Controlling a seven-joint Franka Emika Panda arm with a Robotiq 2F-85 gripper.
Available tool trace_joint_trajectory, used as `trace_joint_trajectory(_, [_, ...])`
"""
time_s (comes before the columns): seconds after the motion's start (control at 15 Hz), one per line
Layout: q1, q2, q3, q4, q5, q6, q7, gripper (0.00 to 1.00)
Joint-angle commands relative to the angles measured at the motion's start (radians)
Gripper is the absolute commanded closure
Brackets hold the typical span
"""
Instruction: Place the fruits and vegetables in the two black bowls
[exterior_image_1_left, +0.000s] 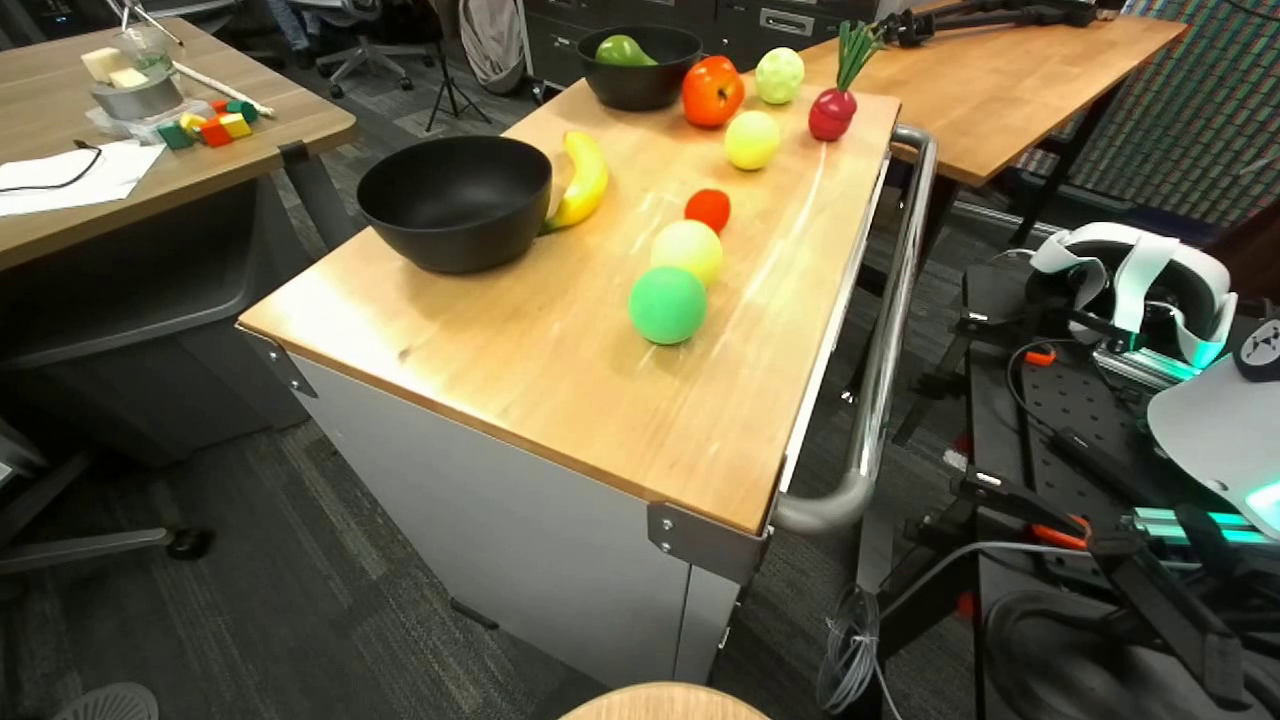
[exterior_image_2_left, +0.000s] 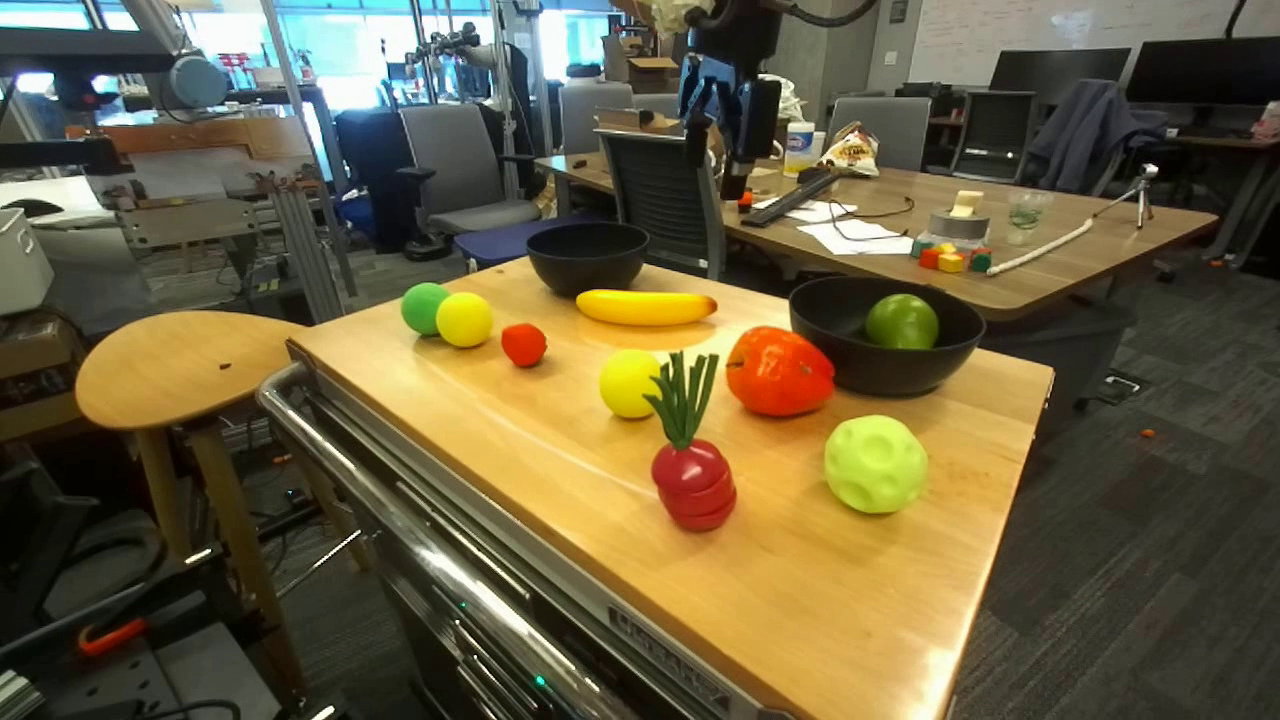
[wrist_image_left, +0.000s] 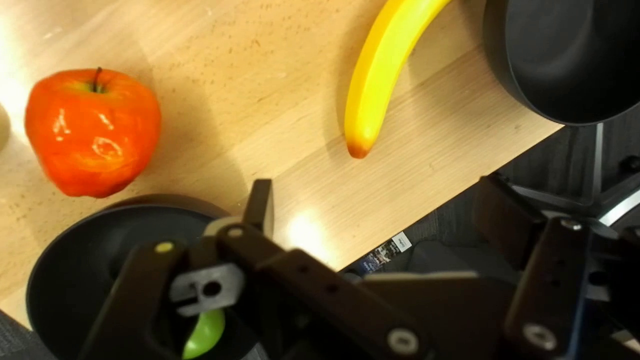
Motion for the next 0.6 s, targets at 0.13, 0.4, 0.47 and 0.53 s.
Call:
trace_joint_trajectory(0.13, [0.043,0.114,0.016,0.013,0.01,0.123,0.041,0.0])
trace_joint_trajectory(0.4, [0.075,0.222,0.024,0.04,-0.01,0.166,0.063,0.0])
trace_joint_trajectory(0.47, [0.083,0.243,0.021,0.045,-0.014,0.172,0.069,0.0])
trace_joint_trajectory(0.53, [0.087,0.261,0.02,0.05,-0.015,0.172,0.074,0.0])
